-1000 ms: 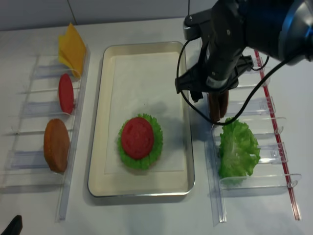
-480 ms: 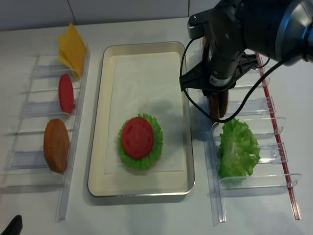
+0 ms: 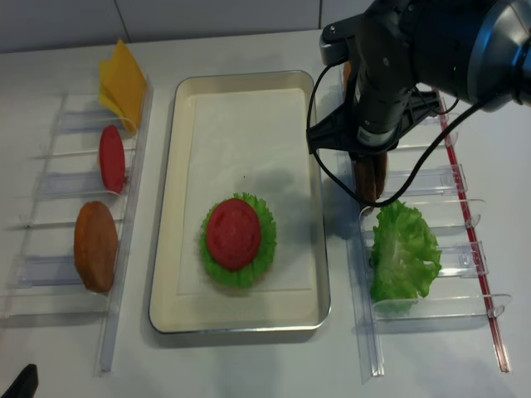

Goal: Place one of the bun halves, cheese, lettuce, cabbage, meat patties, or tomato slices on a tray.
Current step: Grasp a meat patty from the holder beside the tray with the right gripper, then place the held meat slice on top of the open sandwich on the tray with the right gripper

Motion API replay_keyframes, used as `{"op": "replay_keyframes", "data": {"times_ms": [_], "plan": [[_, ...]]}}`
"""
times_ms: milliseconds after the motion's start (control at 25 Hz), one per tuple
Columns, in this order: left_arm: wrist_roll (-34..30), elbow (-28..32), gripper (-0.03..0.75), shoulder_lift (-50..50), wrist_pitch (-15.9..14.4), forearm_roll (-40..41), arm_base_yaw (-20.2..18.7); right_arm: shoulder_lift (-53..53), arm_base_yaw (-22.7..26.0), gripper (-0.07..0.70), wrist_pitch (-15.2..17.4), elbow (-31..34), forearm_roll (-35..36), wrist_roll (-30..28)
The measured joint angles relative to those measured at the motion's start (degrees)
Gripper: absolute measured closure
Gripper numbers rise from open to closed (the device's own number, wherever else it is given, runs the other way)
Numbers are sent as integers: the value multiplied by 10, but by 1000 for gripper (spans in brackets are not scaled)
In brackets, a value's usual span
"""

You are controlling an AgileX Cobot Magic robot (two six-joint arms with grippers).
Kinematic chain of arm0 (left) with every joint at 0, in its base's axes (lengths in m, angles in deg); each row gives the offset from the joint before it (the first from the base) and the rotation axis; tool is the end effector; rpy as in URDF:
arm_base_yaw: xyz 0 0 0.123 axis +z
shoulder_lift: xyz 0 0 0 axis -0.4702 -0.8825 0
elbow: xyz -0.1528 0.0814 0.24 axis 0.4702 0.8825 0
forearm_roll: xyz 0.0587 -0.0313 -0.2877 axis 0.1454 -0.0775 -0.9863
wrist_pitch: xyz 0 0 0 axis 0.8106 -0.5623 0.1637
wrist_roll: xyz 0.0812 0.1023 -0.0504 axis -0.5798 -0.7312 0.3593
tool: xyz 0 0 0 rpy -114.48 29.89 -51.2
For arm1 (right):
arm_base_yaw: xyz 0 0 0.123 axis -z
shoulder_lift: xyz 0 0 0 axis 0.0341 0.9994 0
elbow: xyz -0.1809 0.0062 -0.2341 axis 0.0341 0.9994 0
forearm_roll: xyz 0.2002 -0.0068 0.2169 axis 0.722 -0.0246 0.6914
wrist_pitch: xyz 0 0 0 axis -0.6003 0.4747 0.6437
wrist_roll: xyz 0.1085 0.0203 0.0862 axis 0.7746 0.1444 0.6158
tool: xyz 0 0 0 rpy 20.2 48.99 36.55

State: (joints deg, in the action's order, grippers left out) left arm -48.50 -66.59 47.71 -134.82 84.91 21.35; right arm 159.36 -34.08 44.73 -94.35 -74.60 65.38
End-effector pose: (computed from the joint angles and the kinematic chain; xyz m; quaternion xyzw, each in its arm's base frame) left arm 0.0575 -0.0034 0.2581 0.0570 0.8790 -0.0109 0.4734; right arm 0.3513 0.1932 0.1816 -0.0886 0.9857 -0.0220 0.1419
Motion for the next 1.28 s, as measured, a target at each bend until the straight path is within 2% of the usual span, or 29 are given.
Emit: {"op": "replay_keyframes", "data": {"times_ms": [560,840,960,1080,1280], "plan": [[0,0,250,0,0,0,0,-109,0,472,6,2,4,0],[0,0,250,0,0,0,0,-160,0,472,7,2,42,-8],[0,0,250,0,0,0,0,-169,-16,472,5,2,50,-10],[0,0,250,0,0,0,0,-169,-46,472,-14,2,55,-11],[0,0,250,0,0,0,0,-169,-87,472,-88,2,81,-12]]}}
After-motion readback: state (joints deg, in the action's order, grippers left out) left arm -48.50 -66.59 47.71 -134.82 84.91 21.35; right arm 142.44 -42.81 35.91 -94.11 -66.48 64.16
